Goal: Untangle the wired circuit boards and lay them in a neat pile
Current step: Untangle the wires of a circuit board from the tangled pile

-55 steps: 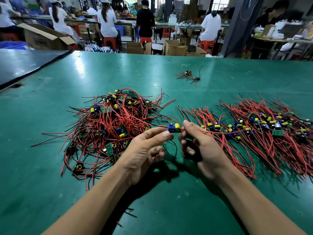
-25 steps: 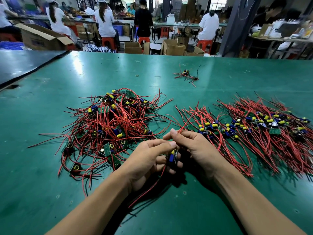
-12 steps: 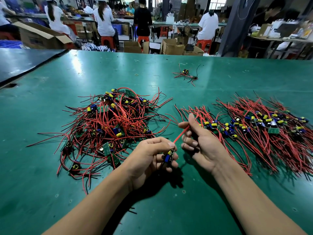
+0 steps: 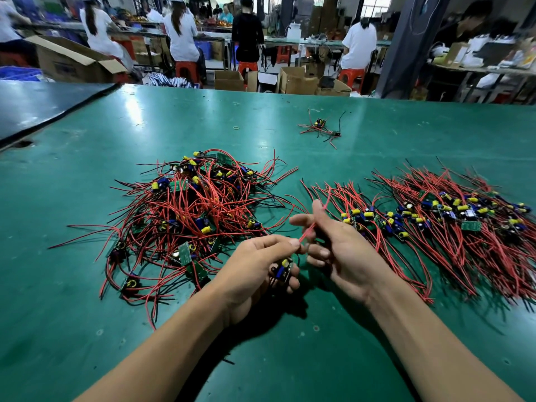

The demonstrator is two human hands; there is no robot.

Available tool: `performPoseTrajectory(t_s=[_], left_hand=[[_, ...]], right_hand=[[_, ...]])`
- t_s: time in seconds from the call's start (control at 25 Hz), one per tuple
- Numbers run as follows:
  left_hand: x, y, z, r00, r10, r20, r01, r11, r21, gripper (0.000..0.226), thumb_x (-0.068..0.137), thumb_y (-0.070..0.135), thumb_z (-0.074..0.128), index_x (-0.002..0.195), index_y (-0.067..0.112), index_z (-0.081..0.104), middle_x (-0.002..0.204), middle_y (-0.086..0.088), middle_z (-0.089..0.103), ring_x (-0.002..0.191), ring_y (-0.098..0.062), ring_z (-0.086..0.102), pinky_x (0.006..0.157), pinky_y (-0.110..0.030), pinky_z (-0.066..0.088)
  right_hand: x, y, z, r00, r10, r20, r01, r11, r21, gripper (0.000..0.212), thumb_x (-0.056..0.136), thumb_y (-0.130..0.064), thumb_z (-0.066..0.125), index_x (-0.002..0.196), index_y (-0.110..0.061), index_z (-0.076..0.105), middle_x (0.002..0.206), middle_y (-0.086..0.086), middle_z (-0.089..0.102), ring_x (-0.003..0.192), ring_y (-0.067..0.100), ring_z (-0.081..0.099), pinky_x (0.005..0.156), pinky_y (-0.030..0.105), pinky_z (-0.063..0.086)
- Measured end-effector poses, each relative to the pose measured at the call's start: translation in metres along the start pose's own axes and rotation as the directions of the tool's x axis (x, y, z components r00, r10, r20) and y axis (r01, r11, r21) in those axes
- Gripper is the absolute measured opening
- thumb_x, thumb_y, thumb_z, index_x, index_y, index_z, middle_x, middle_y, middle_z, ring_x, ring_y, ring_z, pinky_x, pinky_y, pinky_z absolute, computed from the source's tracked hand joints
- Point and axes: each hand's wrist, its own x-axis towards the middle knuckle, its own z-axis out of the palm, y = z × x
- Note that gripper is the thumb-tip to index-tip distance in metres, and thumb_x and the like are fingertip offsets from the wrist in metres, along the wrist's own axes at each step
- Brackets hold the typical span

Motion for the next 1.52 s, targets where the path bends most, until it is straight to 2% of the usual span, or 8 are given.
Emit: performPoseTrajectory(t_s=[0.16, 0.36, 0.76, 0.88, 0.96, 1.08, 1.32, 1.52], left_hand=[[0.002, 0.001, -0.004, 1.0, 0.017, -0.019, -0.019, 0.996, -0.088, 0.018, 0.084, 0.02, 0.069, 0.099, 0.012, 0.072, 0.072, -0.009, 0.059, 0.05, -0.016, 0.054, 0.048, -0.022, 0.045], [0.0, 0.004, -0.004, 1.0, -0.012, 0.028, 0.014, 0.998, -0.057, 0.01, 0.078, 0.023, 0.071, 0.081, 0.014, 0.073, 0.066, -0.006, 0.058, 0.05, -0.014, 0.052, 0.049, -0.021, 0.044], [-0.005, 0.005, -0.001, 0.997, -0.024, 0.08, 0.019, 0.998, 0.057, 0.014, 0.073, 0.027, 0.07, 0.072, 0.013, 0.068, 0.055, -0.006, 0.055, 0.044, -0.016, 0.05, 0.044, -0.019, 0.043], [-0.004, 0.004, -0.001, 0.997, -0.022, 0.071, 0.017, 0.998, 0.065, 0.014, 0.073, 0.028, 0.07, 0.072, 0.013, 0.068, 0.055, -0.006, 0.055, 0.043, -0.016, 0.051, 0.044, -0.019, 0.043], [-0.004, 0.004, -0.001, 0.998, -0.025, 0.064, 0.021, 0.998, 0.065, 0.015, 0.073, 0.027, 0.07, 0.073, 0.012, 0.068, 0.055, -0.006, 0.055, 0.044, -0.016, 0.051, 0.044, -0.019, 0.043], [-0.003, 0.003, -0.001, 0.999, -0.03, 0.04, 0.029, 0.999, 0.04, 0.016, 0.076, 0.025, 0.07, 0.076, 0.01, 0.066, 0.056, -0.007, 0.056, 0.045, -0.017, 0.052, 0.045, -0.02, 0.044], [0.001, 0.0, -0.002, 1.0, -0.001, -0.006, 0.001, 1.0, 0.009, 0.01, 0.086, 0.018, 0.066, 0.079, 0.011, 0.064, 0.061, -0.009, 0.059, 0.046, -0.017, 0.054, 0.046, -0.021, 0.046], [-0.002, 0.002, -0.002, 1.0, -0.014, 0.028, 0.013, 0.998, 0.057, 0.012, 0.087, 0.018, 0.066, 0.079, 0.01, 0.064, 0.061, -0.009, 0.058, 0.045, -0.016, 0.052, 0.044, -0.02, 0.044]], right_hand=[[-0.003, 0.014, 0.01, 0.994, 0.003, 0.105, 0.007, 0.996, -0.091, 0.034, 0.087, -0.042, 0.069, 0.094, -0.01, 0.078, 0.067, 0.007, 0.057, 0.049, 0.016, 0.055, 0.048, 0.027, 0.051], [0.007, 0.01, 0.0, 0.993, -0.117, -0.007, 0.115, 0.982, -0.15, 0.036, 0.079, -0.048, 0.07, 0.079, -0.014, 0.079, 0.064, 0.008, 0.025, 0.044, 0.009, 0.022, 0.042, 0.021, 0.018], [0.019, 0.005, -0.016, 0.882, -0.355, -0.309, 0.323, 0.934, -0.152, 0.023, 0.089, -0.023, 0.072, 0.082, -0.001, 0.069, 0.05, 0.0, 0.026, 0.037, 0.007, 0.015, 0.039, 0.018, 0.015], [0.021, 0.006, -0.017, 0.844, -0.388, -0.37, 0.349, 0.921, -0.172, 0.034, 0.09, -0.028, 0.072, 0.083, 0.005, 0.067, 0.046, -0.006, 0.03, 0.038, 0.007, 0.018, 0.041, 0.02, 0.014], [0.02, 0.005, -0.017, 0.855, -0.348, -0.384, 0.322, 0.937, -0.133, 0.039, 0.095, -0.038, 0.064, 0.074, -0.006, 0.07, 0.051, -0.005, 0.031, 0.039, 0.007, 0.021, 0.041, 0.021, 0.015], [0.017, 0.005, -0.017, 0.921, -0.226, -0.317, 0.229, 0.973, -0.029, 0.042, 0.095, -0.045, 0.059, 0.077, -0.009, 0.071, 0.06, -0.004, 0.038, 0.038, 0.005, 0.026, 0.037, 0.018, 0.022], [0.002, 0.018, 0.0, 0.995, -0.026, 0.093, 0.041, 0.985, -0.167, 0.039, 0.088, -0.046, 0.07, 0.092, -0.008, 0.076, 0.058, 0.006, 0.057, 0.041, 0.016, 0.053, 0.049, 0.028, 0.051], [0.008, 0.008, -0.007, 0.992, -0.105, -0.075, 0.079, 0.952, -0.297, 0.05, 0.083, -0.058, 0.06, 0.083, -0.012, 0.079, 0.045, -0.003, 0.036, 0.035, 0.008, 0.028, 0.041, 0.016, 0.021]])
